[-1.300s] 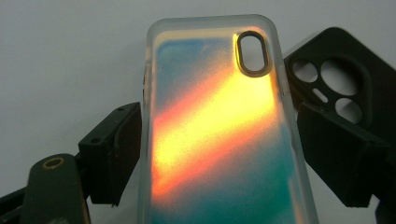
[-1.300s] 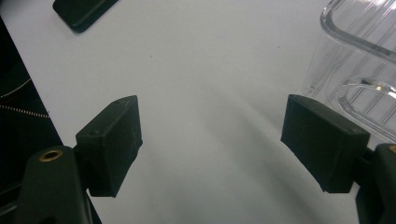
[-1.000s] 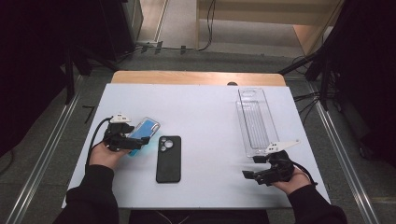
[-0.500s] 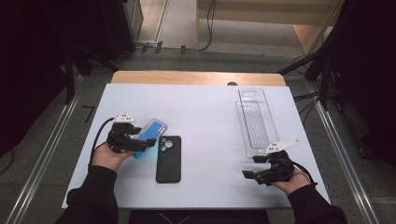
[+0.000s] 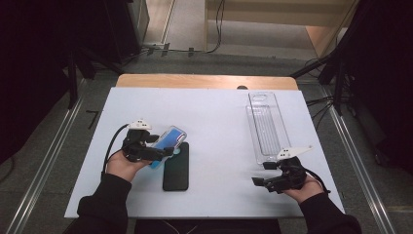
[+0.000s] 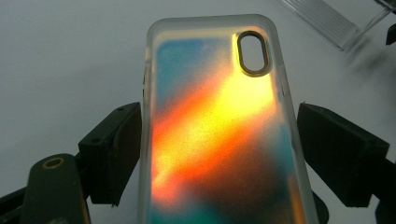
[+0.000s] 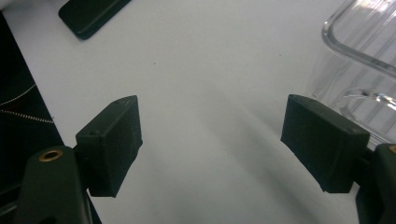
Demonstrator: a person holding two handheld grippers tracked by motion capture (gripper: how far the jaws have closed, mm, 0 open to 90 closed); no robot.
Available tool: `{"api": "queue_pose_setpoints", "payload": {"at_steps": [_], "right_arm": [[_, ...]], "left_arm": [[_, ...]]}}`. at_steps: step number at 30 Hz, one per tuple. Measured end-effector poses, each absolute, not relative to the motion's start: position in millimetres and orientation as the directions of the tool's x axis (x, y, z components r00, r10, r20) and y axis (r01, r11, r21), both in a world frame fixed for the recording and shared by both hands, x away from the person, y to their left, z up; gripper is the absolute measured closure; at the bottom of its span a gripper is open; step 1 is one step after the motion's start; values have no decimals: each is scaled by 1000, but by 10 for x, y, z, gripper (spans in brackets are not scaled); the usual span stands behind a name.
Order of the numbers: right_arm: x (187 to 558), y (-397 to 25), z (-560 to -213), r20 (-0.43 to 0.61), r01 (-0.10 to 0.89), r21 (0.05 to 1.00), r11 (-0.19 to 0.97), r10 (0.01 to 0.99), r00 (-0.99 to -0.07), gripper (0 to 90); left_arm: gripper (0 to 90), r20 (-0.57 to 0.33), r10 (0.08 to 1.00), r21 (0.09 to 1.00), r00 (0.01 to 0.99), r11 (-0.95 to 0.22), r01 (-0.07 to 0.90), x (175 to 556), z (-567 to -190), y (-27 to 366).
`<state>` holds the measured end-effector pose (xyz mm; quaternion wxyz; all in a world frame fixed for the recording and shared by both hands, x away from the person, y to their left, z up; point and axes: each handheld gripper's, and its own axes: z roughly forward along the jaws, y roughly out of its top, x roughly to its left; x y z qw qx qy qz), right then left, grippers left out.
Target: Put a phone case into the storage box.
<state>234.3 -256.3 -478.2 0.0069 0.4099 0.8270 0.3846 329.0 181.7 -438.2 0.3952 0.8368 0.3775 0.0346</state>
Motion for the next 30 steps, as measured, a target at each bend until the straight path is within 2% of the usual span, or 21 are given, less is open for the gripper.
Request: {"api": "queue_pose_setpoints", "payload": {"at_steps": [22, 30], "right_arm": [[2409, -2223, -4509, 368, 687, 663, 297, 670, -645, 192], [2497, -2116, -4416, 386, 694, 676, 247, 683, -620, 199]], "left_arm": [[168, -306, 660, 720, 686, -312, 620, 3152, -4402, 1395], [168, -278, 678, 758, 680, -280, 589, 3054, -4439, 1226]]}}
